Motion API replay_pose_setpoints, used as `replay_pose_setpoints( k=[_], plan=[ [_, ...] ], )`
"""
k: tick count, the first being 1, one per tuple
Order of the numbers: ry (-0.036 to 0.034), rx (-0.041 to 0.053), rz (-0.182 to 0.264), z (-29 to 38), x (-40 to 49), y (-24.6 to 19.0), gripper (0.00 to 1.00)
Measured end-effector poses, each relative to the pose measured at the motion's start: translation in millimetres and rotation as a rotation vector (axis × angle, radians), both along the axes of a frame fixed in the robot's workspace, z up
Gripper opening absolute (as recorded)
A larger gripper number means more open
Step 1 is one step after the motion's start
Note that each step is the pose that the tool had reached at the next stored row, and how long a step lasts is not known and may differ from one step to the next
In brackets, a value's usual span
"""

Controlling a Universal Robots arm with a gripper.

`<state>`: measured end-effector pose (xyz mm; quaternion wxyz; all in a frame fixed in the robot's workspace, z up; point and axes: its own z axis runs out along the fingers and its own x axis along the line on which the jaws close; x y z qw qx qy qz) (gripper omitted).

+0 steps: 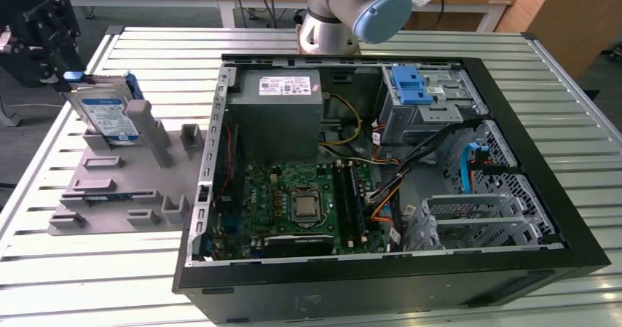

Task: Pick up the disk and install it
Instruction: 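Pick up the disk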

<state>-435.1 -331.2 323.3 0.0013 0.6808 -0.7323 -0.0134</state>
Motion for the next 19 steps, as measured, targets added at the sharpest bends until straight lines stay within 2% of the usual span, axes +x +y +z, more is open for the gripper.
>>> replay_pose_setpoints(
  k=[14, 16, 17, 19],
  plan=[
    [-0.0042, 0.0000, 0.000, -23.6, -3.8, 0.1, 0.55],
    [-0.0049, 0.0000, 0.000, -25.8, -3.8, 0.1, 0.53],
    [-0.0051, 0.0001, 0.000, -26.6, -3.8, 0.1, 0.46],
    [-0.0050, -0.0003, 0.000, -27.9, -3.8, 0.1, 0.46]
  ],
)
